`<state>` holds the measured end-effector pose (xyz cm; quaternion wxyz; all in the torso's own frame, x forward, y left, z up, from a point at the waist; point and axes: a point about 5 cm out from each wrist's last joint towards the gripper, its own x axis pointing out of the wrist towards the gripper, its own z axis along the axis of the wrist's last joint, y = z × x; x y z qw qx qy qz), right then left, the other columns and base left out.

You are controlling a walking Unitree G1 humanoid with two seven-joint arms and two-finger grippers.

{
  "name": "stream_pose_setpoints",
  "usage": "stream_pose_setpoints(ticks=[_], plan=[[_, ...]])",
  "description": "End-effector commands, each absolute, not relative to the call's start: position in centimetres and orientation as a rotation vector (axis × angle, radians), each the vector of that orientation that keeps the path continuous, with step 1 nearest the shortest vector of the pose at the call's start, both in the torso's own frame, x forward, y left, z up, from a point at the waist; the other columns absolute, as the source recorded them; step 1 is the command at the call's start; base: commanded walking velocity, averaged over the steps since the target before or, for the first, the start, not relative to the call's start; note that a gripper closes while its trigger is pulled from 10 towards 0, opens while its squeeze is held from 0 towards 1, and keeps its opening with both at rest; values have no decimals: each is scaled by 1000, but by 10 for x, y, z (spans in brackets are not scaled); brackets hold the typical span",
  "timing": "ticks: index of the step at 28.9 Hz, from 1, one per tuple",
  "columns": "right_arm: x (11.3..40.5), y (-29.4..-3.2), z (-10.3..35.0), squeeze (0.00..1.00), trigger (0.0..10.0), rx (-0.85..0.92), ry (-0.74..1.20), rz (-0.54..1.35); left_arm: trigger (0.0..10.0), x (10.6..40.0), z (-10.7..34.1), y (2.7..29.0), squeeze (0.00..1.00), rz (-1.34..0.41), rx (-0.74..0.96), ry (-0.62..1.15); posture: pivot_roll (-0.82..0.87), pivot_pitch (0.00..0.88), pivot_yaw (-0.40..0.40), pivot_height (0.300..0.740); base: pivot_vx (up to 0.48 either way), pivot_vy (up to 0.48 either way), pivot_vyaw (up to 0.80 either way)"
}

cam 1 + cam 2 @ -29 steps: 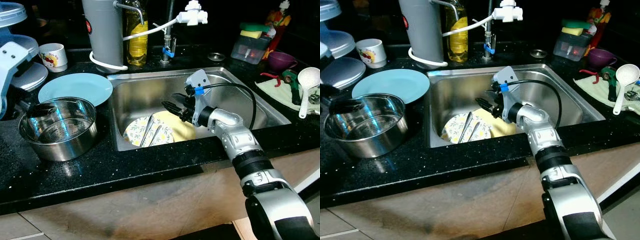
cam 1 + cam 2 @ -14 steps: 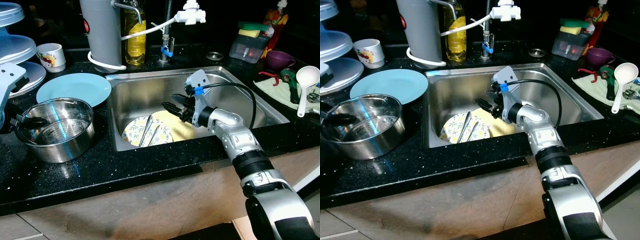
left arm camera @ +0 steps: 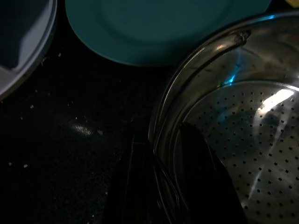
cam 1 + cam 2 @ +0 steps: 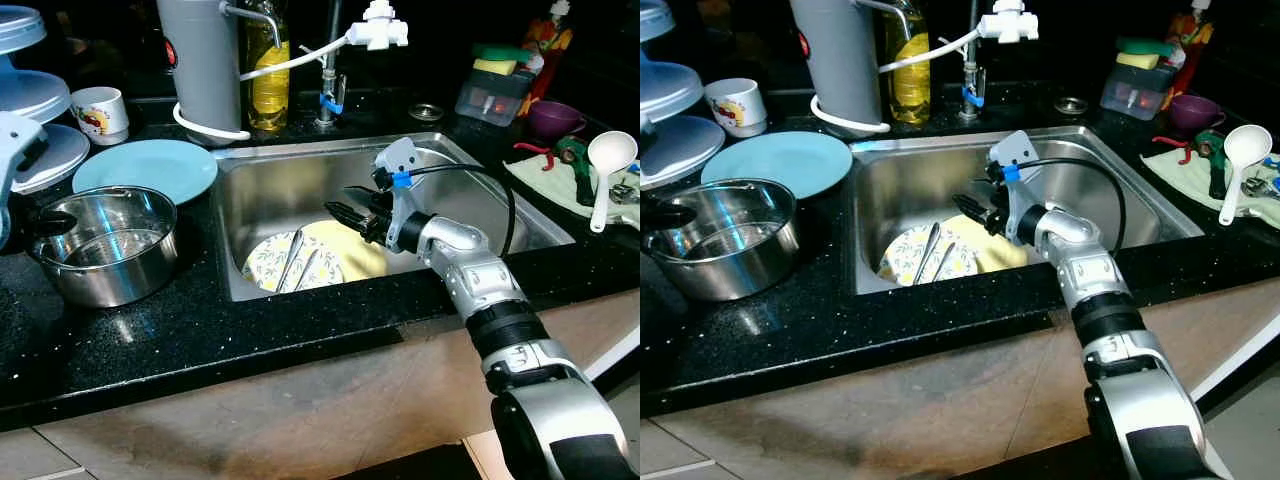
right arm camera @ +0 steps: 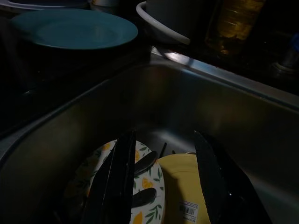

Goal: Kitchen organization

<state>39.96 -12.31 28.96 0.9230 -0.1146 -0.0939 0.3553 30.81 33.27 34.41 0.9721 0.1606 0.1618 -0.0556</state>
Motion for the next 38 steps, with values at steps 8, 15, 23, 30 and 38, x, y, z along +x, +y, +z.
stream_pose_setpoints(ticks=[8, 15, 23, 30, 38], plan=[[398, -123, 288, 0, 10000, -226, -194, 735, 0, 318, 352, 317, 0, -147, 285, 240, 47, 191, -31, 740, 0, 0, 0], [397, -121, 290, 0, 10000, -220, -202, 738, 0, 328, 365, 257, 0, -418, 166, 89, 49, 192, -32, 740, 0, 0, 0], [397, -122, 291, 0, 10000, -213, -212, 729, 0, 338, 356, 227, 0, -511, 143, 66, 45, 198, -22, 740, 0, 0, 0], [396, -124, 298, 0, 10000, -127, -281, 640, 0, 353, 365, 214, 0, -342, 292, -249, 45, 198, -23, 740, 0, 0, 0], [396, -128, 322, 322, 10000, 68, -386, 487, 0, 350, 369, 182, 0, -276, 446, -430, 47, 202, -20, 740, 0, 0, 0]])
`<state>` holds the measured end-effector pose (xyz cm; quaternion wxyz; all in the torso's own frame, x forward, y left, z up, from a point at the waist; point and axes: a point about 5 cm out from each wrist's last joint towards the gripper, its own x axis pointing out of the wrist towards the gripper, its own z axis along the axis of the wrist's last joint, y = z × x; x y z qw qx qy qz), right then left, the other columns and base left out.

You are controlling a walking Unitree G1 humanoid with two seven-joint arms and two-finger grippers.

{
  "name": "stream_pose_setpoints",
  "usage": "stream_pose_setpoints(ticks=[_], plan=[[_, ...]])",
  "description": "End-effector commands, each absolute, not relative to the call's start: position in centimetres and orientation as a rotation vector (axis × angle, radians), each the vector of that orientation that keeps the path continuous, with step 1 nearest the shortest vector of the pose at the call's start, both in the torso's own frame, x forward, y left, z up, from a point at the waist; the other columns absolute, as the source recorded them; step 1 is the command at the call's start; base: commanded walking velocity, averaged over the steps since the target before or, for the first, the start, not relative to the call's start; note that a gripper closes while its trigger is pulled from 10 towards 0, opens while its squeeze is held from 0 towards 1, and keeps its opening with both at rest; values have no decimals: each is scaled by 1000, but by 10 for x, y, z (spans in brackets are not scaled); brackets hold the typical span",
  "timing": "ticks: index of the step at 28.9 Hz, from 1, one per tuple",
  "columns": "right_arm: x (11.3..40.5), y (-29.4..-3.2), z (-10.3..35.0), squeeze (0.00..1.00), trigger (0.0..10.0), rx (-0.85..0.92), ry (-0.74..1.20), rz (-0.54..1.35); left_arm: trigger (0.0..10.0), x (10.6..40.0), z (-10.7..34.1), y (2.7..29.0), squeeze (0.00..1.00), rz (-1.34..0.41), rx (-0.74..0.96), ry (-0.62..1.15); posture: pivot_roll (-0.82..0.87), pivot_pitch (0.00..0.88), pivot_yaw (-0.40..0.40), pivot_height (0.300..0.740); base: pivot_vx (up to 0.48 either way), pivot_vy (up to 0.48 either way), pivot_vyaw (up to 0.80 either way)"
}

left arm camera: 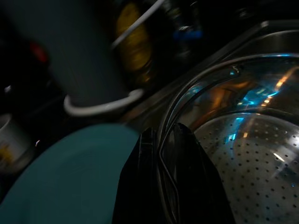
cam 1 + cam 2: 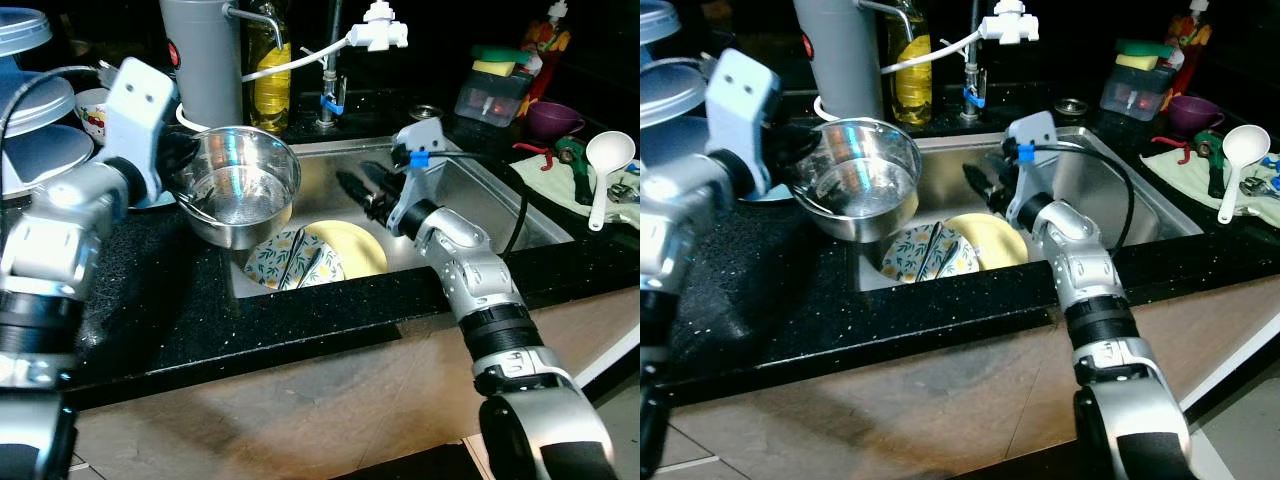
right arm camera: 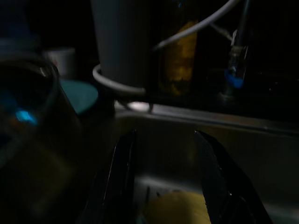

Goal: Kitchen organization

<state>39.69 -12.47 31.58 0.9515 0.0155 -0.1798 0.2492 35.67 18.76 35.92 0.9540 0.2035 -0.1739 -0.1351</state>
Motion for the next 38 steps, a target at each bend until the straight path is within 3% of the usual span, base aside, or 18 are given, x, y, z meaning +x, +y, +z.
stream_pose_setpoints(ticks=[1, 2, 7, 13, 14, 15, 16, 17, 20, 21, 22, 30, 31, 32, 33, 34, 38], plan=[[395, -129, 325, 322, 10000, 91, -394, 481, 0, 350, 369, 178, 0, -278, 461, -450, 47, 202, -20, 740, 0, 0, 0], [395, -129, 329, 1000, 10000, 119, -404, 481, 0, 350, 369, 174, 0, -277, 475, -479, 46, 203, -19, 740, 0, 0, 0], [391, -121, 337, 1000, 10000, 193, -406, 529, 0, 351, 365, 164, 0, -282, 513, -547, 44, 203, -14, 740, 0, 0, 0], [387, -109, 331, 1000, 10000, 165, -334, 559, 0, 344, 375, 159, 0, -241, 523, -688, 44, 203, -14, 740, 0, 0, 0], [387, -108, 331, 725, 10000, 218, -323, 575, 0, 345, 374, 161, 0, -230, 559, -686, 48, 199, -17, 740, 0, 0, 0], [387, -108, 331, 725, 10000, 218, -323, 575, 0, 345, 374, 161, 0, -230, 559, -686, 48, 199, -17, 740, 0, 0, 0], [386, -107, 332, 443, 10000, 248, -319, 586, 0, 345, 373, 161, 0, -226, 579, -687, 48, 199, -17, 740, 0, 0, 0], [386, -106, 334, 0, 10000, 276, -317, 597, 0, 346, 372, 162, 0, -224, 583, -683, 48, 199, -17, 740, 0, 0, 0], [383, -106, 343, 0, 10000, 399, -328, 615, 0, 348, 369, 165, 0, -211, 591, -676, 48, 199, -17, 740, 0, 0, 0], [382, -107, 345, 59, 10000, 431, -333, 620, 0, 349, 369, 166, 0, -203, 599, -678, 48, 199, -17, 740, 0, 0, 0], [382, -109, 348, 1000, 10000, 440, -341, 614, 0, 350, 368, 166, 0, -200, 603, -678, 48, 199, -17, 740, 0, 0, 0], [375, -107, 355, 1000, 10000, 430, -344, 652, 0, 352, 368, 167, 0, -198, 608, -700, 43, 191, -18, 740, 0, 0, 0], [374, -105, 355, 827, 10000, 408, -335, 671, 0, 352, 369, 166, 0, -200, 603, -706, 43, 191, -18, 740, 0, 0, 0], [374, -105, 355, 827, 10000, 408, -335, 671, 0, 352, 369, 166, 0, -200, 603, -706, 43, 191, -18, 740, 0, 0, 0], [372, -97, 347, 0, 10000, 307, -312, 682, 0, 352, 370, 164, 0, -211, 592, -721, 43, 191, -18, 740, 0, 0, 0], [373, -94, 339, 0, 10000, 215, -299, 667, 0, 352, 370, 161, 0, -223, 584, -730, 41, 180, -14, 740, 0, 0, 0], [374, -93, 335, 0, 10000, 152, -294, 649, 0, 352, 371, 160, 0, -228, 580, -739, 41, 180, -14, 740, 0, 0, 0]])
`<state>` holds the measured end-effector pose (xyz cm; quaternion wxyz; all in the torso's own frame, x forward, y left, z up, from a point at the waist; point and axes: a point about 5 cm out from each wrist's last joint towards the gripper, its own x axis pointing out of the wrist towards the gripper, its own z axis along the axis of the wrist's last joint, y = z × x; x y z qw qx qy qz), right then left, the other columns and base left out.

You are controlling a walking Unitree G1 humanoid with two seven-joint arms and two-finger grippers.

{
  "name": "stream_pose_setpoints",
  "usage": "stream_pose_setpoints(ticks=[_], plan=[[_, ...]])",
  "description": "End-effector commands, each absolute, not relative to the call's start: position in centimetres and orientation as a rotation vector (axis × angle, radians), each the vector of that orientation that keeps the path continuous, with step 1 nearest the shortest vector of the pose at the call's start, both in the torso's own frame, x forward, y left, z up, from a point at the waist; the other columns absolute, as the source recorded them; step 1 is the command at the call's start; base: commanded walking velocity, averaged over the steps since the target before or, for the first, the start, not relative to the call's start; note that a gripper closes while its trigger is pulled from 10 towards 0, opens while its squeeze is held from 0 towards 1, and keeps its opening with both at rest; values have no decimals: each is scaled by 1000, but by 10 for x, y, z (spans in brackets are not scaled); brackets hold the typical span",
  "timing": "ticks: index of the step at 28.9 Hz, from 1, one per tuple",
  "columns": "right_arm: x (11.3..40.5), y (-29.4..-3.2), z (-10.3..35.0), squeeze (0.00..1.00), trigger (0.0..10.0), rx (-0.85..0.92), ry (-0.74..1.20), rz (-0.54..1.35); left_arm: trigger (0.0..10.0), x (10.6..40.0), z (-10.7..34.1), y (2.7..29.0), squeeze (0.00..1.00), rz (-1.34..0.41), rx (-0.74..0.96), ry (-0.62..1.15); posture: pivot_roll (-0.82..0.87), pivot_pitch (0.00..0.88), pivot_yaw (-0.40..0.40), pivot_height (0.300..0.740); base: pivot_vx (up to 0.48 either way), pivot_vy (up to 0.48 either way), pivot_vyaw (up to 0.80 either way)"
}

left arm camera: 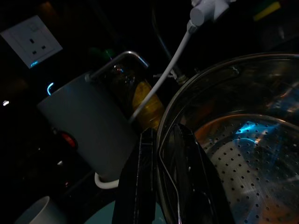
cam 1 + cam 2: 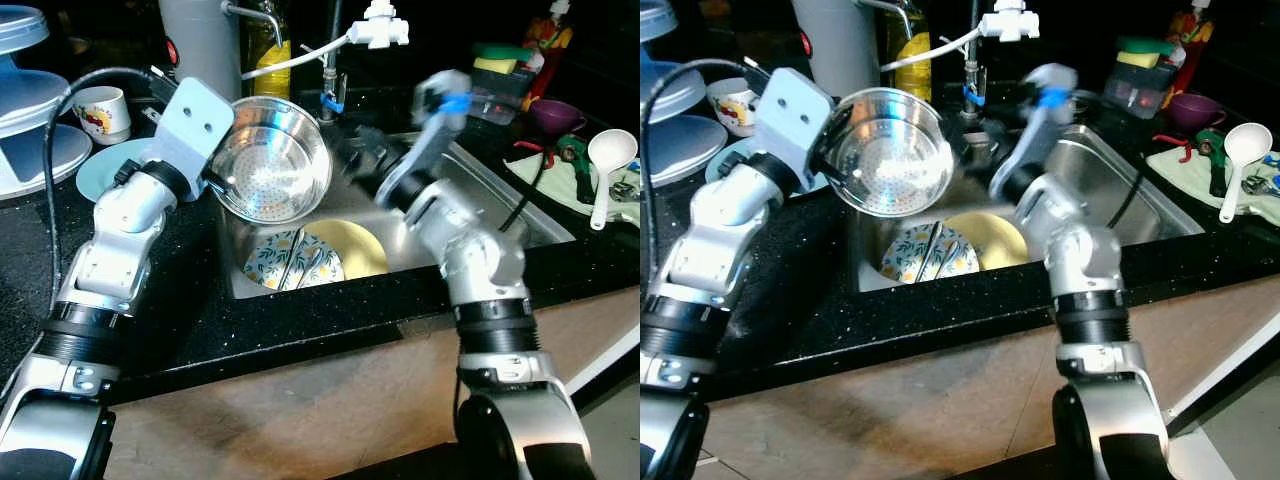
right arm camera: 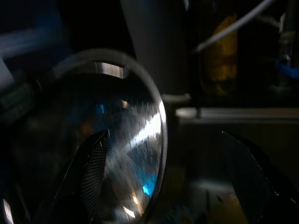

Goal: Kitchen organization

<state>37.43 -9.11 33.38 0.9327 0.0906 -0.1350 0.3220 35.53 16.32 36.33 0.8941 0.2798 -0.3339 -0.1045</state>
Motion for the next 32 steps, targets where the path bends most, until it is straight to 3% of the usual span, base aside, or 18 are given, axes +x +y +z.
stream_pose_setpoints(ticks=[1, 9, 10, 11, 12, 13, 32], plan=[[374, -92, 333, 0, 10000, 141, -289, 644, 0, 352, 371, 160, 0, -230, 575, -742, 41, 180, -14, 740, 0, 0, 0], [375, -91, 325, 0, 10000, 116, -253, 631, 0, 351, 373, 158, 0, -244, 566, -769, 42, 186, -15, 740, 0, 0, 0], [375, -92, 326, 0, 9529, 133, -254, 629, 0, 351, 372, 159, 0, -242, 567, -766, 42, 186, -15, 740, 0, 0, 0], [376, -92, 326, 0, 941, 143, -256, 627, 0, 351, 372, 159, 0, -242, 567, -766, 42, 186, -15, 740, 0, 0, 0], [376, -92, 326, 0, 941, 143, -256, 627, 0, 351, 372, 159, 0, -242, 567, -766, 42, 186, -15, 740, 0, 0, 0], [376, -93, 327, 0, 0, 148, -257, 625, 0, 351, 372, 159, 0, -242, 567, -766, 42, 186, -15, 740, 0, 0, 0], [376, -96, 328, 0, 0, 197, -265, 625, 0, 350, 368, 150, 0, -290, 634, -785, 43, 194, -13, 740, 0, 0, 0]])
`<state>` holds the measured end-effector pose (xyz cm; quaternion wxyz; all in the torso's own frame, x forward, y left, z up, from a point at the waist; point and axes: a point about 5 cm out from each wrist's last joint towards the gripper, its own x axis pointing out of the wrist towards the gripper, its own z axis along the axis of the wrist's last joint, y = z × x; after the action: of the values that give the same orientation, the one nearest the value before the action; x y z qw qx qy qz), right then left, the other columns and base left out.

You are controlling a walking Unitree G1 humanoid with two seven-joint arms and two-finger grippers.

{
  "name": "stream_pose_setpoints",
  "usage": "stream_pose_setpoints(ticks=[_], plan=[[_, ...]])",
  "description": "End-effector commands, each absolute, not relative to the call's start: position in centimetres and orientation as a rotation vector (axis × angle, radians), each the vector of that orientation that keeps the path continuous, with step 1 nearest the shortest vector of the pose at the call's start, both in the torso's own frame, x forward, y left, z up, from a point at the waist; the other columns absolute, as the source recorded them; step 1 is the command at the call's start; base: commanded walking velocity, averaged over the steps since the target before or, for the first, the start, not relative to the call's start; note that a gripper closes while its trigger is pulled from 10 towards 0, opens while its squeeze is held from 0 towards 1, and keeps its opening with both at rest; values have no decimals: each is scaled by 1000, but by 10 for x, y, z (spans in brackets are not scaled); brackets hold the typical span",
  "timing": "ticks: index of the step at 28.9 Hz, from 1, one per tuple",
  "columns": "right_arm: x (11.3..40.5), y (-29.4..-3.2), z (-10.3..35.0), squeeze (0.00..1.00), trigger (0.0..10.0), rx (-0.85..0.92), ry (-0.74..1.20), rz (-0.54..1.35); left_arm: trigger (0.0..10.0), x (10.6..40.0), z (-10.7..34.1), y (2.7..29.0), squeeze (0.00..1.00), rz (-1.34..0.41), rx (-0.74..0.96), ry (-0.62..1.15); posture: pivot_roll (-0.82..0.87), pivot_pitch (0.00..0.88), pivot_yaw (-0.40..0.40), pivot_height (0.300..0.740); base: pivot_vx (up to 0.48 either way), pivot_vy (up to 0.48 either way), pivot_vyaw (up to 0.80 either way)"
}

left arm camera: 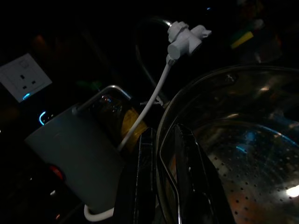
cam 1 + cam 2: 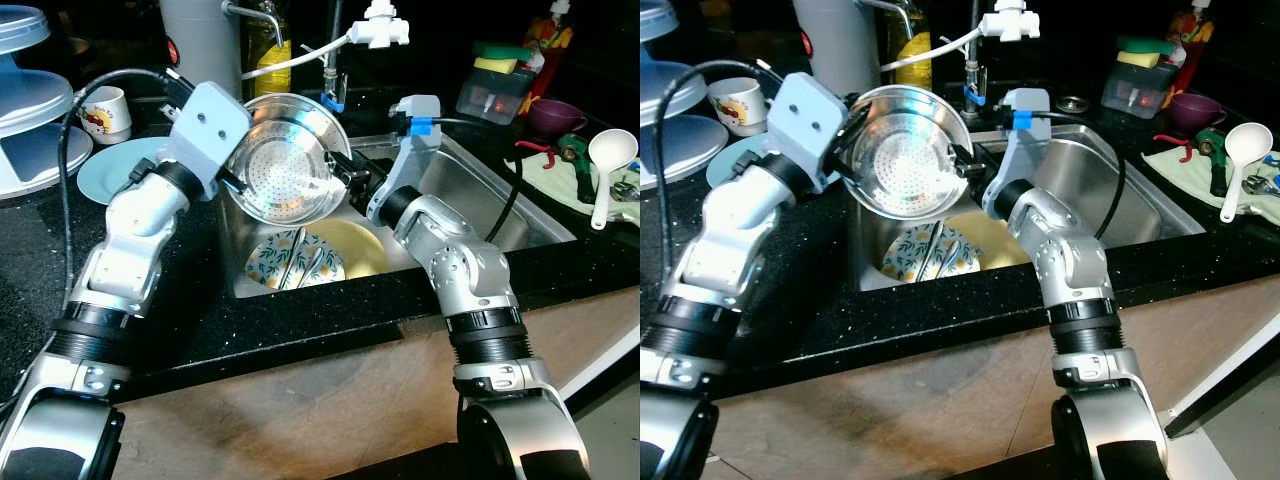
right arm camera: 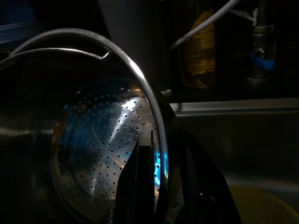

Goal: Kitchen organization

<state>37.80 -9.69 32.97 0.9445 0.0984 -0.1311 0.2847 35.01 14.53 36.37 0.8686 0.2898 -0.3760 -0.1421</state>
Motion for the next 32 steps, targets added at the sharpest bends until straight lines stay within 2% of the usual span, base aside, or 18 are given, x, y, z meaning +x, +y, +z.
stream_pose_setpoints(ticks=[1, 4, 5, 6, 7, 8, 21, 22, 23, 24, 28, 32], plan=[[376, -96, 328, 0, 0, 199, -266, 624, 0, 351, 368, 149, 0, -291, 637, -784, 43, 194, -13, 740, 0, 0, 0], [377, -98, 329, 0, 0, 209, -271, 617, 0, 351, 367, 149, 0, -293, 646, -780, 44, 193, -11, 740, 0, 0, 0], [377, -98, 329, 0, 0, 215, -273, 613, 627, 352, 367, 149, 1000, -297, 647, -774, 44, 194, -9, 740, 0, 0, 0], [377, -99, 330, 0, 0, 222, -275, 609, 627, 352, 367, 149, 1000, -297, 648, -773, 44, 194, -9, 740, 0, 0, 0], [378, -100, 331, 0, 0, 229, -277, 604, 6000, 352, 366, 149, 1000, -313, 634, -767, 44, 194, -9, 740, 0, 0, 0], [378, -100, 331, 0, 0, 233, -279, 601, 10000, 352, 366, 149, 1000, -325, 623, -764, 44, 194, -9, 740, 0, 0, 0], [386, -119, 331, 0, 0, 287, -278, 464, 10000, 350, 369, 151, 1000, -308, 590, -778, 44, 194, -9, 740, 0, 0, 0], [388, -122, 330, 0, 0, 282, -272, 432, 10000, 350, 371, 151, 298, -317, 545, -779, 44, 194, -9, 740, 0, 0, 0], [390, -126, 328, 0, 0, 277, -266, 403, 10000, 349, 373, 151, 0, -338, 500, -781, 44, 194, -9, 740, 0, 0, 0], [390, -126, 328, 0, 0, 277, -266, 403, 10000, 349, 373, 151, 0, -338, 500, -781, 44, 194, -9, 740, 0, 0, 0], [396, -140, 322, 0, 0, 254, -247, 280, 10000, 338, 376, 138, 0, -543, 265, -764, 50, 199, -9, 740, 0, 0, 0], [398, -148, 319, 0, 0, 230, -242, 215, 10000, 329, 365, 120, 0, -743, 277, -685, 50, 199, -9, 740, 0, 0, 0]])
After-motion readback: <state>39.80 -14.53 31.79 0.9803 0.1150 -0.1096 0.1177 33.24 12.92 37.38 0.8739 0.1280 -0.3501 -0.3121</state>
